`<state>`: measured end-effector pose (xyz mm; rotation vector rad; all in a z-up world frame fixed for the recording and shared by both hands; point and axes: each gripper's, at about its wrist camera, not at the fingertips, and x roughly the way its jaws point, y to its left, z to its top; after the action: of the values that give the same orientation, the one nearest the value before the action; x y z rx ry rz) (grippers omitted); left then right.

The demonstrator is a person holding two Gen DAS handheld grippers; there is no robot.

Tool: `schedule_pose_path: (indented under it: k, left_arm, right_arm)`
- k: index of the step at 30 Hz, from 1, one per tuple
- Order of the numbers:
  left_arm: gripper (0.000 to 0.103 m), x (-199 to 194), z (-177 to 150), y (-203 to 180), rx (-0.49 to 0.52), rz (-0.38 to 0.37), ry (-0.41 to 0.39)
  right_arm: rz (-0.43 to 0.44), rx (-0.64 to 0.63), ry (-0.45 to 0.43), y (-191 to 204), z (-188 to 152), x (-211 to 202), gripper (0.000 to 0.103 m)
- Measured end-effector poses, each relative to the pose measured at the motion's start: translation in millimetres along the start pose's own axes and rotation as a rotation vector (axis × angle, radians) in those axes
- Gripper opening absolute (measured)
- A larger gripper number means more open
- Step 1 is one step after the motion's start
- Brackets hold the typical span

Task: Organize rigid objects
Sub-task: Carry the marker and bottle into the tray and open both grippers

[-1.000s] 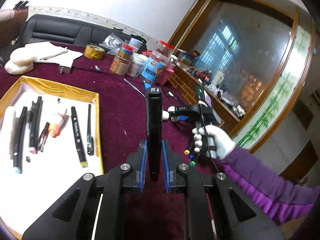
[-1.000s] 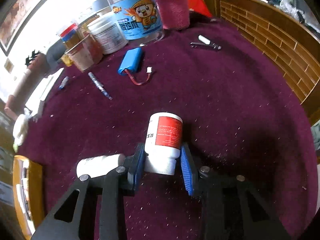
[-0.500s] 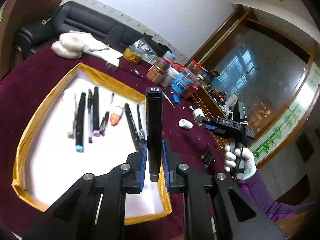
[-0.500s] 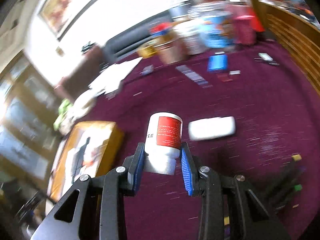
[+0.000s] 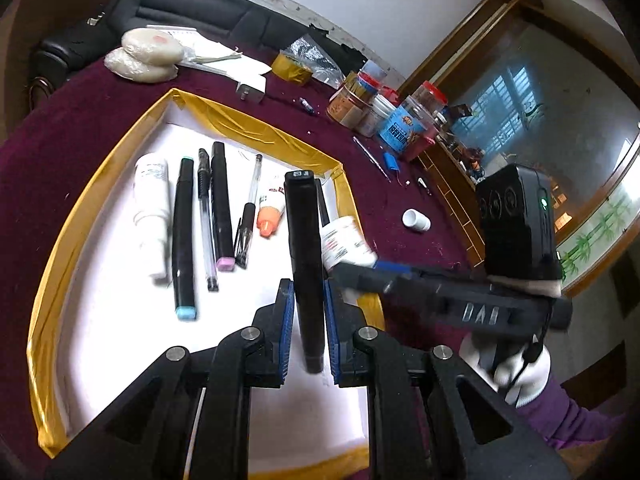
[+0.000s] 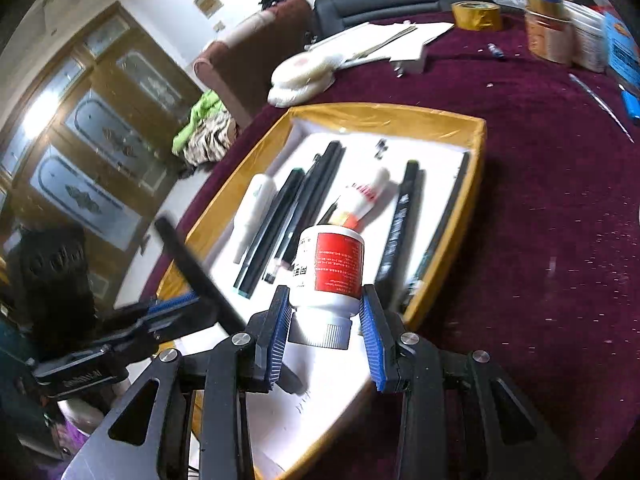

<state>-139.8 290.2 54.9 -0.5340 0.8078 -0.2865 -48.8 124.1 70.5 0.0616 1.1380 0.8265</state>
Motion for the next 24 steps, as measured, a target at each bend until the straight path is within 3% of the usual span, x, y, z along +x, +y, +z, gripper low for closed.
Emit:
schedule_pose_path:
  k: [9,14,17,21,24]
  left_arm:
    - [0.013,27,13,9,-0.017,0.002,0.049]
    - [0.012,41,9,12,-0.017,0.052,0.09]
    - [0.015,37,7,13,-0.04,0.077,0.076]
    - [0.048,25,5,8,-0.034,0.082,0.046]
    - [0.054,16,4,1,-0.038,0.11,0.018]
  right_arm:
    - [-0.183,-0.143,-0.005,29,-7,20,0.031]
    - [-0.217,-0.136,-0.002,29,-7,18,0.031]
    - [-0.212,-0.102,0.002,24,-6,18,0.034]
    - [-0.197,-0.1,-0.026,23,-7,9,0.039]
    - [-0.193,-0.099,-0.069,20,-11,-5,0.044]
